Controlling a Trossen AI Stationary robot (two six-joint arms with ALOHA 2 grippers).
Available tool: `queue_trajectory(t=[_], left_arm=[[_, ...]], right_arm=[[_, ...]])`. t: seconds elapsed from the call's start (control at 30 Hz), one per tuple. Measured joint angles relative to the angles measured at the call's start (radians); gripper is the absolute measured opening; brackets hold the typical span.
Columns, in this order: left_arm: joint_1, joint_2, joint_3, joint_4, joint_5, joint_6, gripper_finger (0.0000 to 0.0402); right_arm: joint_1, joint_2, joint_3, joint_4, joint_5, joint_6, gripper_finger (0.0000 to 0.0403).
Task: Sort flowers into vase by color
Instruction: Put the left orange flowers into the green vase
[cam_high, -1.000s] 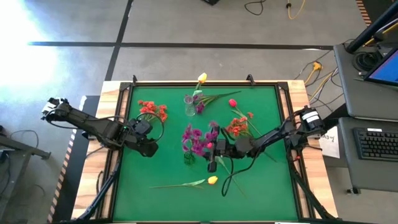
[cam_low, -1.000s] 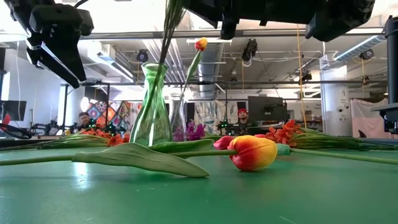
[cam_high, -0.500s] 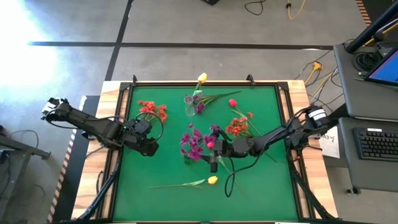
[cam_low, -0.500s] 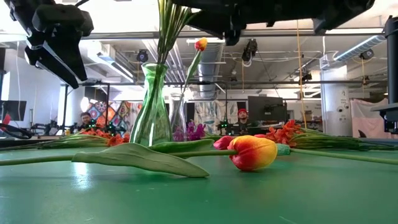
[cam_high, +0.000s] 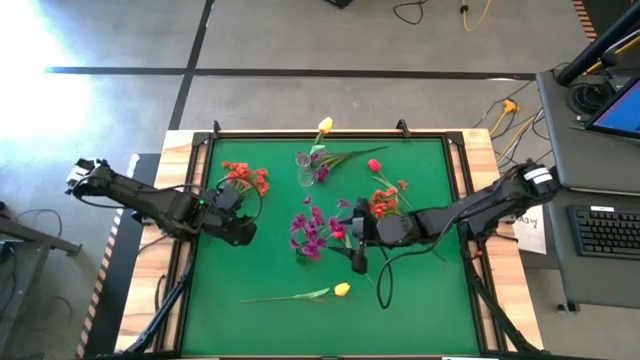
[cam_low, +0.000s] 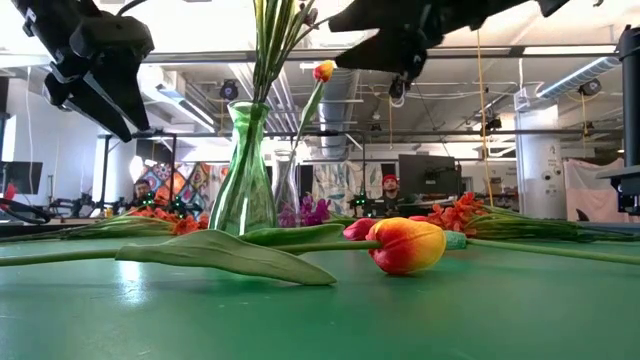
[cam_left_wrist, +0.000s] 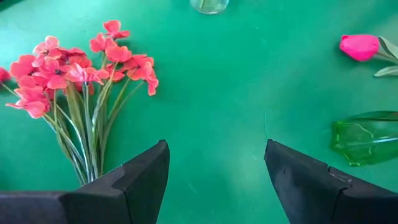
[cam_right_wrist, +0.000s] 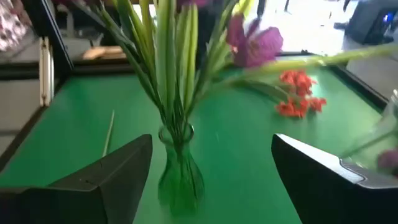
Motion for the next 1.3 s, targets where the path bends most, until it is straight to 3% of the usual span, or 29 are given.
queue_trajectory(t=[0.43,0.6,1.07,1.3], left_arm=[[0.008,0.000,-0.001,0.008,0.000,0.013,0.0252],[0.008,0.000,-0.001,0.009,0.000,0.019,0.0252],[0.018,0.000,-0.001,0.012,0.001,0.005,0.0252],[0.039,0.019,-0.002,0.013,0.002,0.004,0.0252]], right_arm=[[0.004,-0.129,0.000,-0.384,0.002,0.209,0.0318],[0.004,-0.156,0.000,-0.532,0.066,0.292,0.0318],[0.004,-0.152,0.000,-0.769,0.108,0.457,0.0304],[0.004,-0.152,0.000,-0.785,0.108,0.466,0.0304]])
